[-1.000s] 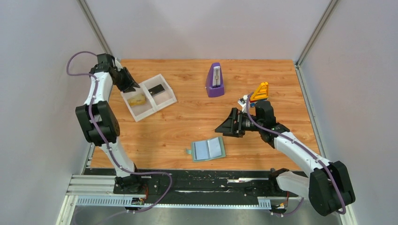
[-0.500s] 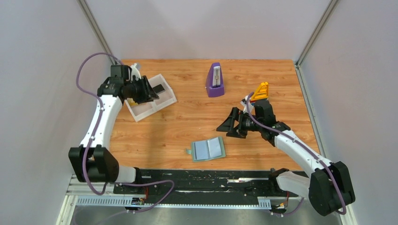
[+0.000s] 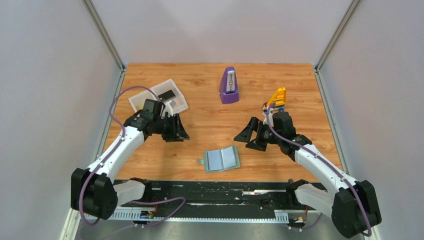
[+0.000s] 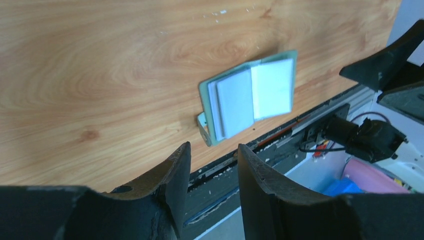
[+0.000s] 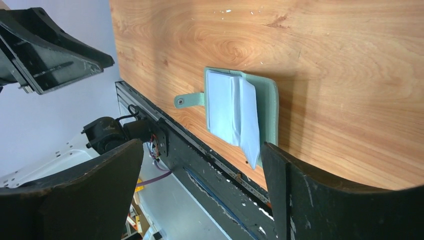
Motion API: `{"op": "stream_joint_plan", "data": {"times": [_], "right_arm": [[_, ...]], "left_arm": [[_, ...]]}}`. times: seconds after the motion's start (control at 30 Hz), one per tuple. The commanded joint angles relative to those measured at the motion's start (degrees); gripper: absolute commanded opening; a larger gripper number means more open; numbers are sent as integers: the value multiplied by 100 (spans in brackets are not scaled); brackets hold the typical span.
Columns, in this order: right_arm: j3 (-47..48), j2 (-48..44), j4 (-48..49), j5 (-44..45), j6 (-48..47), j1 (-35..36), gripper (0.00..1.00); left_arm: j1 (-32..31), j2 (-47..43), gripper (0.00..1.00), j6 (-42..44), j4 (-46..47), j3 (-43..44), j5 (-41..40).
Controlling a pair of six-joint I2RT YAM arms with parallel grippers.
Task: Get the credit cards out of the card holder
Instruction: Remove the credit card from the card holder.
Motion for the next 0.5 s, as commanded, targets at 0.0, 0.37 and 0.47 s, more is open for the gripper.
{"op": "stream_joint_plan", "data": {"times": [0.0, 0.37, 0.47], "right_arm": [[136, -140, -118, 225, 93, 60, 90], [245, -50, -255, 296, 120, 190, 90], [288, -23, -259, 303, 89, 209, 90]], "left_arm": [[-632, 171, 48, -292, 603, 12, -206], [-1099, 755, 53, -248, 935, -198, -459], [-1270, 862, 54, -392, 1156, -460, -401]]}}
